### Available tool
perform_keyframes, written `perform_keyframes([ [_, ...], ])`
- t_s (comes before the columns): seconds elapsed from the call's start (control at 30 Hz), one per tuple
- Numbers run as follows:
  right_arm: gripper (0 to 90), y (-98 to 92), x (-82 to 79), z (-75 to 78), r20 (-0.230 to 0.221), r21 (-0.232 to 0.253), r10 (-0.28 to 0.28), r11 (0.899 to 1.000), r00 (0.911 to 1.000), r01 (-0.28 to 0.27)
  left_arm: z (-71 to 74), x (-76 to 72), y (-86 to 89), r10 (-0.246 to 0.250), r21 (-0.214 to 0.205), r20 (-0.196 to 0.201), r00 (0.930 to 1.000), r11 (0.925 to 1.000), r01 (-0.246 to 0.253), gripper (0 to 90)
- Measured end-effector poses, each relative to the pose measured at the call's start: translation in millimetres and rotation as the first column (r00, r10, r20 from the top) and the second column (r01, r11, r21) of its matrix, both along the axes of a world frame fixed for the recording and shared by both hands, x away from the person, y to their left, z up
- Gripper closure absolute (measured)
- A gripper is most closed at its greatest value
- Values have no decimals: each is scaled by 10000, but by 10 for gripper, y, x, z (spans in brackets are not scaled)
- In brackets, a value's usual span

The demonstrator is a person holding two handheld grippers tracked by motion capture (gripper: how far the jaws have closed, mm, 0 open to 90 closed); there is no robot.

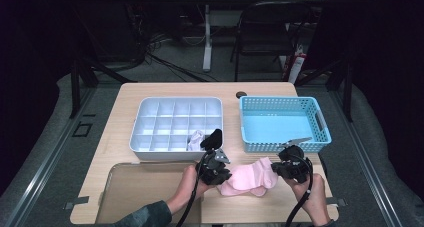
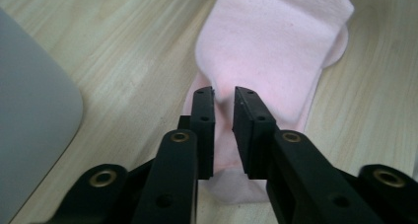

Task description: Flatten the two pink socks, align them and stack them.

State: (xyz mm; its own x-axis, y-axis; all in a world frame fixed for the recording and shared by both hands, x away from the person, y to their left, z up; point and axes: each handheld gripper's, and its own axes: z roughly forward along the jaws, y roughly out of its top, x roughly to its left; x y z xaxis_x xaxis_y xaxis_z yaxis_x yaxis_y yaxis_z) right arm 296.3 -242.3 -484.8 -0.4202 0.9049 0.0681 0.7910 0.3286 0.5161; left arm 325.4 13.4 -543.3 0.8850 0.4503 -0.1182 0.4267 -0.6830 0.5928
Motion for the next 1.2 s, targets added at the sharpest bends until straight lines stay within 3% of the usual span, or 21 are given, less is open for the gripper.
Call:
perform_keyframes([
  [0.2,859,-68,24,-125,-377,39,-68,10000,9993,69,-2,27,-19,152,-7,-289,9995,9999,-152,626],
  [0.4,859,-31,37,-153,-471,-8,-37,10000,9989,36,-5,50,-111,201,-199,-520,9984,9996,-211,594],
  [0.47,859,-19,37,-160,-486,-6,-13,10000,9988,13,-24,59,-145,206,-74,-517,9985,9998,-210,595],
  [0.6,859,0,39,-179,-525,52,29,10000,9986,-26,-80,79,-181,164,-21,-665,9977,9999,-166,704],
  [0.77,859,6,33,-167,-513,19,53,10000,9987,-52,-99,43,-227,-1,-18,-512,9987,10000,0,858],
  [0.87,860,-1,19,-125,-507,-29,103,9999,9987,-105,-42,11,-220,-68,-150,-384,9992,9999,62,867],
  [1.0,861,-28,-35,-8,-51,219,75,9997,10000,-74,133,6,-120,-9,-445,-437,9990,9990,-10,868],
  [1.1,861,-47,-72,69,38,422,192,9989,9998,-194,255,20,20,118,-707,-735,9972,9973,-170,868],
  [1.2,861,-33,-67,41,-94,613,293,9977,9995,-287,268,43,157,353,-615,-983,9945,9972,-415,867],
])
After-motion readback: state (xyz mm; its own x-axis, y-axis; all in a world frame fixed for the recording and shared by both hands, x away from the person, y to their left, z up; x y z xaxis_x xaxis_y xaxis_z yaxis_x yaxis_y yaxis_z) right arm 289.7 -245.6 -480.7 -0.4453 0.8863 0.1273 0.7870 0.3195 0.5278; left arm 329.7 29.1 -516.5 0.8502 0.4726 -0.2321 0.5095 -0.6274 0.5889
